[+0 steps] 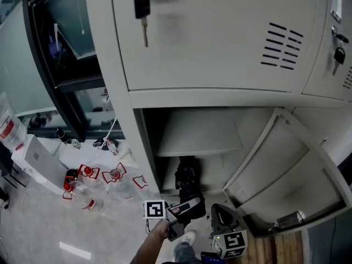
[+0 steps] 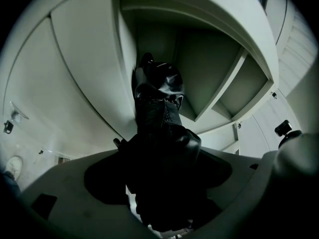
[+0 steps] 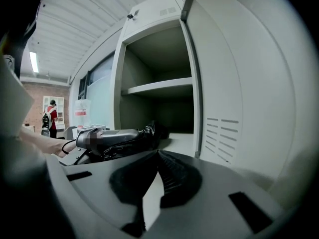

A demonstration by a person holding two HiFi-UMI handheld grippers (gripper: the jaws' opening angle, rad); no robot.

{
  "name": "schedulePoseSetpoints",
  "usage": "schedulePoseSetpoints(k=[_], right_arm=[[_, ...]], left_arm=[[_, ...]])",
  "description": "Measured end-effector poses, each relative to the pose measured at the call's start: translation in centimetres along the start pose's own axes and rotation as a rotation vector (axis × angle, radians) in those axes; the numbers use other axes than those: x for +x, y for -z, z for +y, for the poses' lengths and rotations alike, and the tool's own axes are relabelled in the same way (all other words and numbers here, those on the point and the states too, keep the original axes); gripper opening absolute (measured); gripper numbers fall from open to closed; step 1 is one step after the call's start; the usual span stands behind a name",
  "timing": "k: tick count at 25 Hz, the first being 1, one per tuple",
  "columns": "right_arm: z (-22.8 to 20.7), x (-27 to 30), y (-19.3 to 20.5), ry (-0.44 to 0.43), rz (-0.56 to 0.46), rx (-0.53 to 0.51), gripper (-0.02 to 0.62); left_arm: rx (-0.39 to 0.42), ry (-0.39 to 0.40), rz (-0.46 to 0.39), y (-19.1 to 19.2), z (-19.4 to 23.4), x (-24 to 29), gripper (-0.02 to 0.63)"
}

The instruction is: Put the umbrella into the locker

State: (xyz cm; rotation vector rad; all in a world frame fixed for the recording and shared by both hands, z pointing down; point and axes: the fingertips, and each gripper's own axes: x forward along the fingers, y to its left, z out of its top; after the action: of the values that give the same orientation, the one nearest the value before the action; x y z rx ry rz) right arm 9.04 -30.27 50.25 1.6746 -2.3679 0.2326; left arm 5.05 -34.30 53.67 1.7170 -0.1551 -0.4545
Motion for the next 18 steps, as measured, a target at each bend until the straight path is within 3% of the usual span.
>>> schedulePoseSetpoints(k=[3, 11, 13, 18], right_arm=[[0.0, -0.5, -0.1, 0.007, -0.015, 0.018, 0.001], [1.2, -2.5, -0.5, 0.031, -0.026, -0.029, 0.002], [1.4, -3.1, -0.4, 0.04, -0.031, -0.033, 0.0], [2.3, -4.4, -0.4, 0.042, -0.043, -0.049, 0.001]], left_arm=[[0.036, -0.026, -0.024, -0.1, 0.0, -0.7, 0.354], [0.173, -0.202, -0.105, 0.4, 0.3, -4.5, 0.353], [0.26, -0.262, -0.155, 0.3, -0.1, -5.8, 0.353], [0.622, -0.444, -0.241, -0.3, -1.9, -9.0, 0.34]])
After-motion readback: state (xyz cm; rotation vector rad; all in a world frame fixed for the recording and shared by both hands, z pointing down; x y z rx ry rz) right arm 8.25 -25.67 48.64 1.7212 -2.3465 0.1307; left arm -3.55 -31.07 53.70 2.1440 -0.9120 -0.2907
